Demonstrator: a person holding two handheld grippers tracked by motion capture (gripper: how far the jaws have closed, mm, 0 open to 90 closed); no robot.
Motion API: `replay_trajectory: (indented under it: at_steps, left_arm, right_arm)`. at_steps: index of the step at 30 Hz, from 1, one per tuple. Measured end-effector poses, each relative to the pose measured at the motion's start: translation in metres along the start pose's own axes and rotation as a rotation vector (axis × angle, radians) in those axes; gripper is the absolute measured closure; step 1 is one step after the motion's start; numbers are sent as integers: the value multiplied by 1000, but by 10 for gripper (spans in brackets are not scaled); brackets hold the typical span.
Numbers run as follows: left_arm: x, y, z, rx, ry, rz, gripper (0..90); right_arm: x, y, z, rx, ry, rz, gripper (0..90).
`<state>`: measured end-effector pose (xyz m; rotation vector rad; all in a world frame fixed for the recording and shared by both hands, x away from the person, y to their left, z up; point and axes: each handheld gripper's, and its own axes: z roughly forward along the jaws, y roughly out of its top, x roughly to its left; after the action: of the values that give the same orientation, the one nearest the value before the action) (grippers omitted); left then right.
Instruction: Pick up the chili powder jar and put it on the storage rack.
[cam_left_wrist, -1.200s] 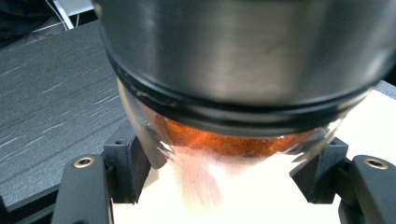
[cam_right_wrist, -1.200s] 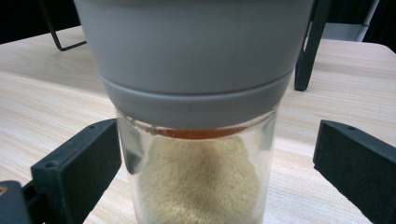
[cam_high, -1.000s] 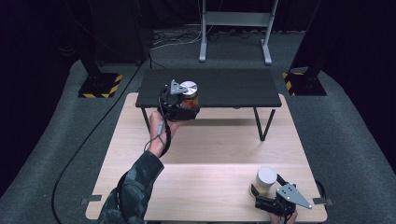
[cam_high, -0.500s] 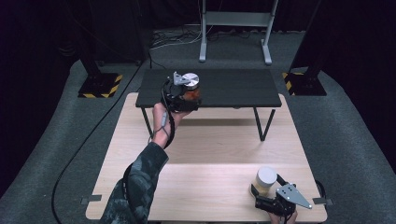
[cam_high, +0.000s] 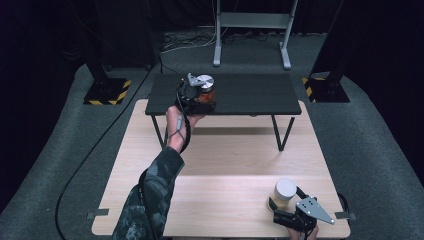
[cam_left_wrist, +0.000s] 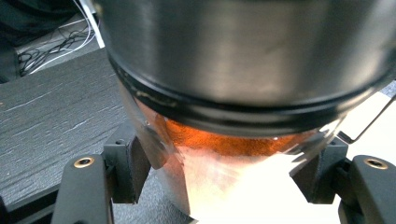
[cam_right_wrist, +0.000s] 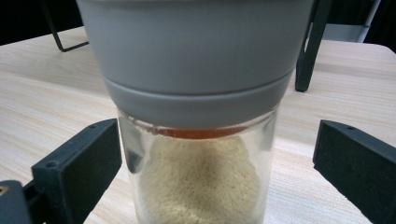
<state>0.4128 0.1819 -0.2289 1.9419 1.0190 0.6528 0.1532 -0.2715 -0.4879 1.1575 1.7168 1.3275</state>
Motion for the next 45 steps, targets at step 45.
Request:
replay_trajectory:
  at_steps: [45]
  left_arm:
    - [13,1,20,3,-19,-61,310]
  right_arm:
    - [0,0,0,-2,-2,-3,0]
